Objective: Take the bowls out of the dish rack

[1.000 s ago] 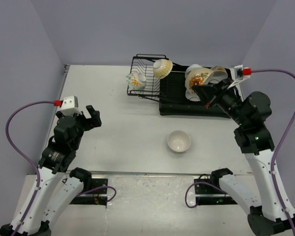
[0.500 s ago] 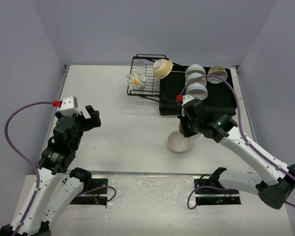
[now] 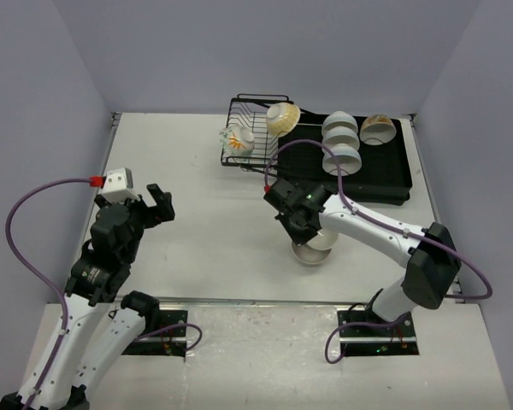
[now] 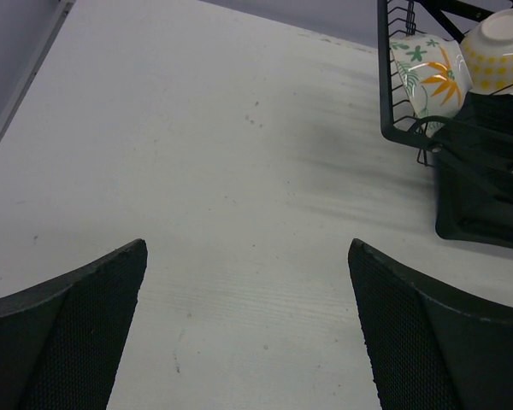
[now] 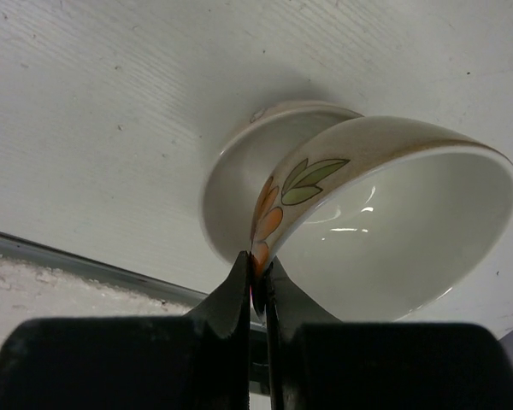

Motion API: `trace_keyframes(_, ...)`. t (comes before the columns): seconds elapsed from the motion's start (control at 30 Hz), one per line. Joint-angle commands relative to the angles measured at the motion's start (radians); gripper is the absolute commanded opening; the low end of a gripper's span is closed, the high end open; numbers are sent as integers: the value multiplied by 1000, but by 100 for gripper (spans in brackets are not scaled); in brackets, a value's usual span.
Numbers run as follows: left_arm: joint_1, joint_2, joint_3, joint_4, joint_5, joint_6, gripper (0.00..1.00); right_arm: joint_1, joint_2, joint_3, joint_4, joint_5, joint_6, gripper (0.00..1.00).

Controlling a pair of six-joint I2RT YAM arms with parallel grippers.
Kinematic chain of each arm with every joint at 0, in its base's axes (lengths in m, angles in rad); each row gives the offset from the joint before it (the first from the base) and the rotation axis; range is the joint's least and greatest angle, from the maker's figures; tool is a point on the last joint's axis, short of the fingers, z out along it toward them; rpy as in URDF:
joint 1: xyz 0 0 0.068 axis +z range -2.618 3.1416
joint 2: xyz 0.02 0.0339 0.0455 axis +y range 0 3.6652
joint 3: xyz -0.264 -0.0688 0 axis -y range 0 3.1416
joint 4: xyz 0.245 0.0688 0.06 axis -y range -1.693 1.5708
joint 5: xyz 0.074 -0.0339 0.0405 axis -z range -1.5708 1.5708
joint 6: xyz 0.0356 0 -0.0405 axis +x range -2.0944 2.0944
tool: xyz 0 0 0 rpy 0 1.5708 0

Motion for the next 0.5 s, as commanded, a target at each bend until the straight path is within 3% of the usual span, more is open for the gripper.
trace_keyframes(0.0, 1, -13, -1, 30, -8, 12, 100, 21, 22, 66, -67, 43, -22, 0)
trace_keyframes(0.47, -1, -23, -1, 31, -2, 12, 100, 63, 139, 67, -121, 71, 29, 0)
